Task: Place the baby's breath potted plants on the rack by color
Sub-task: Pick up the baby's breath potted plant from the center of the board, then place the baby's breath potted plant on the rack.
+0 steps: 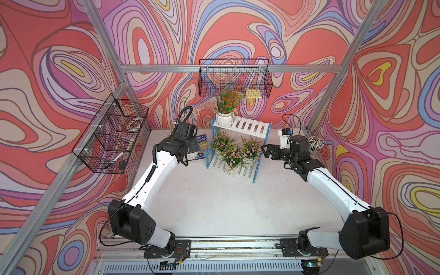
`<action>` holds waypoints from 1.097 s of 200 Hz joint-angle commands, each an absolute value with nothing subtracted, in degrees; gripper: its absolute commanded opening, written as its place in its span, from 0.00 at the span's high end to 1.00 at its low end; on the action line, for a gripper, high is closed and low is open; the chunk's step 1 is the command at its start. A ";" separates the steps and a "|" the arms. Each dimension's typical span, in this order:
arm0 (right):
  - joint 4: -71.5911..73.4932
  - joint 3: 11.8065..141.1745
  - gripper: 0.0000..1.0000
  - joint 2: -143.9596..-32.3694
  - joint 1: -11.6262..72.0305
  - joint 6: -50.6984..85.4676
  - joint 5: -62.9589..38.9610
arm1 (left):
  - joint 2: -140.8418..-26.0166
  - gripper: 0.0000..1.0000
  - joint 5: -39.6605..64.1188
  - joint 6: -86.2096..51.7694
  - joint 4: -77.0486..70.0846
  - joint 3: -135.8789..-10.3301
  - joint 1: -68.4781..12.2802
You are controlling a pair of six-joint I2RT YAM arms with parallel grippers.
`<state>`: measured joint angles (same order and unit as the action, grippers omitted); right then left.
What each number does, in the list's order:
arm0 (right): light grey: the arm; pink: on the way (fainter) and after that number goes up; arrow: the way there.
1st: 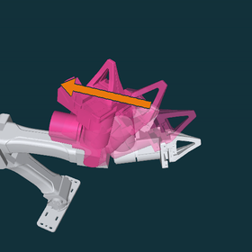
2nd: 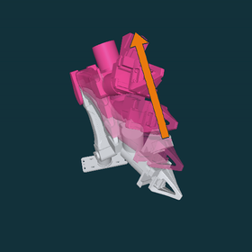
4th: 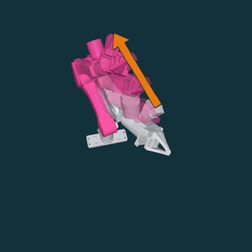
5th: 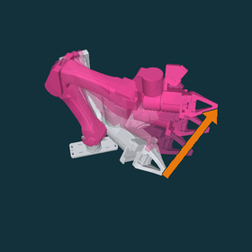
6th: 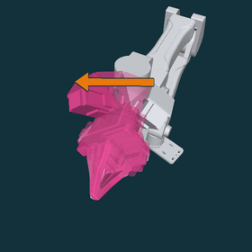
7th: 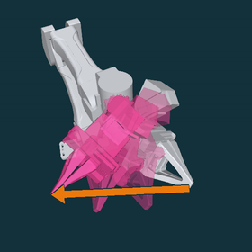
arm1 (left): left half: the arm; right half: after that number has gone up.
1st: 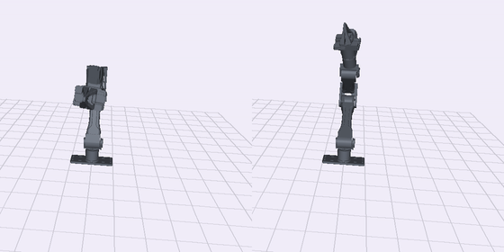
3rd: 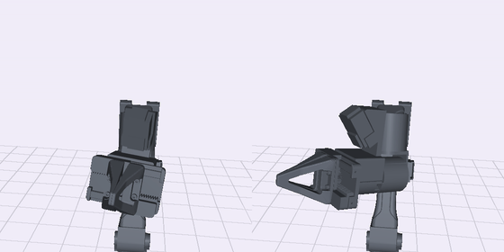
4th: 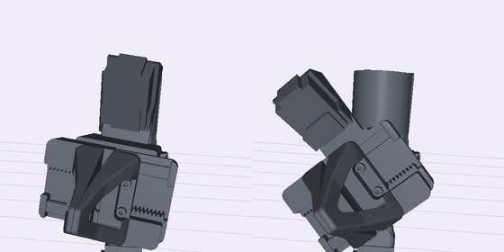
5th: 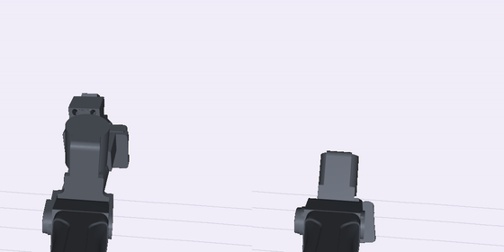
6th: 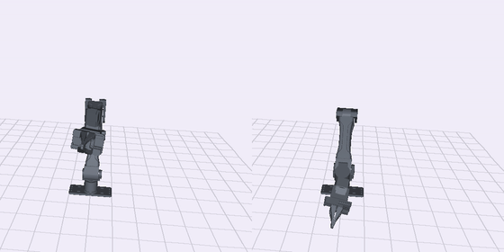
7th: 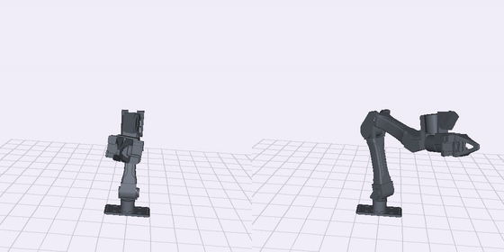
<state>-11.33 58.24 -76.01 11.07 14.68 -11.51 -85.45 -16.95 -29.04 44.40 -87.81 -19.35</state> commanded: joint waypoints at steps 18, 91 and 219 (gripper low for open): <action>-13.65 60.37 0.02 -73.92 10.39 15.55 -8.63 | -87.87 0.37 -18.65 -26.99 46.87 -97.45 -23.70; -14.52 60.30 0.02 -72.38 5.15 17.56 -8.60 | -93.54 0.38 -15.31 -24.33 47.96 -111.54 -30.37; -14.39 59.59 0.02 -72.40 2.61 17.67 -9.20 | -103.83 0.37 -10.42 -17.10 38.74 -125.82 -37.68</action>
<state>-14.24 59.27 -72.97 2.96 17.30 -8.99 -103.37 -11.18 -19.49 46.33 -122.17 -37.47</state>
